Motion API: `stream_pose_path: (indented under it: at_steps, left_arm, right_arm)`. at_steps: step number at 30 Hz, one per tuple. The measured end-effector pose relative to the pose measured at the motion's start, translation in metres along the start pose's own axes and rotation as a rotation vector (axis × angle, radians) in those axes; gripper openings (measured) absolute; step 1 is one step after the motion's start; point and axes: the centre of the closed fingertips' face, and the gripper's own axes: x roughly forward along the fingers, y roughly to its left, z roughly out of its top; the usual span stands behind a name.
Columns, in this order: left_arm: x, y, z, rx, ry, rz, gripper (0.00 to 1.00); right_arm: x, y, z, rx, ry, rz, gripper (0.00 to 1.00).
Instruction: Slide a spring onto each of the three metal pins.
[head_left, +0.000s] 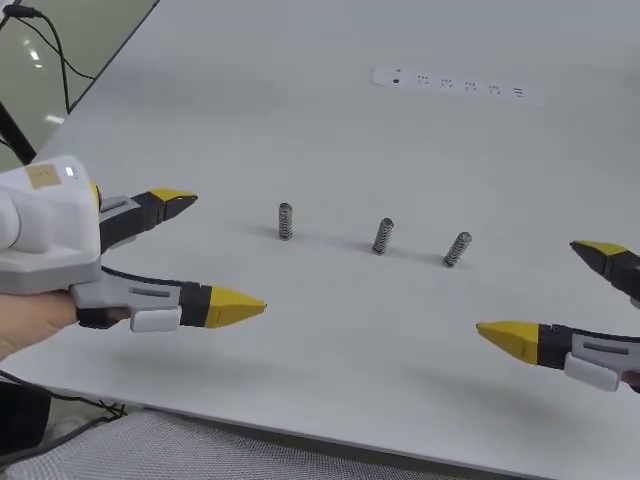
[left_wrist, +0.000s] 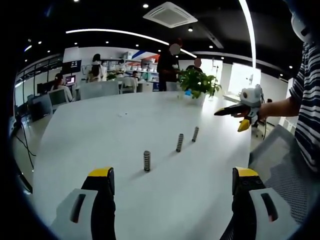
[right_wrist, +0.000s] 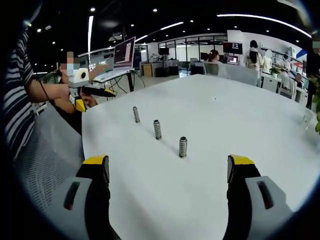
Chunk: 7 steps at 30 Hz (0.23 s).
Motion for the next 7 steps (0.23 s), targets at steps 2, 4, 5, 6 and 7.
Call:
stream_pose_path:
  at_steps: [2,4,5,6,7]
  left_arm:
    - [0.000,0.000,0.000,-0.005,-0.001,0.002,0.97]
    - [0.000,0.001,-0.004,-0.011,0.016,0.003,0.97]
    - [0.000,0.000,-0.007,-0.016,0.027,0.002,0.97]
    - [0.001,0.000,-0.008,-0.014,0.028,0.001,0.97]
    - [0.001,-0.001,-0.009,-0.014,0.035,-0.002,0.97]
  right_arm:
    - [-0.001,0.000,-0.001,0.004,0.001,-0.004,1.00]
    - [-0.001,-0.001,-0.006,0.006,0.020,-0.008,1.00]
    - [-0.001,-0.002,-0.008,0.006,0.030,-0.010,1.00]
    - [-0.001,-0.002,-0.010,0.007,0.038,-0.011,1.00]
    - [-0.001,-0.002,-0.013,0.010,0.051,-0.011,1.00]
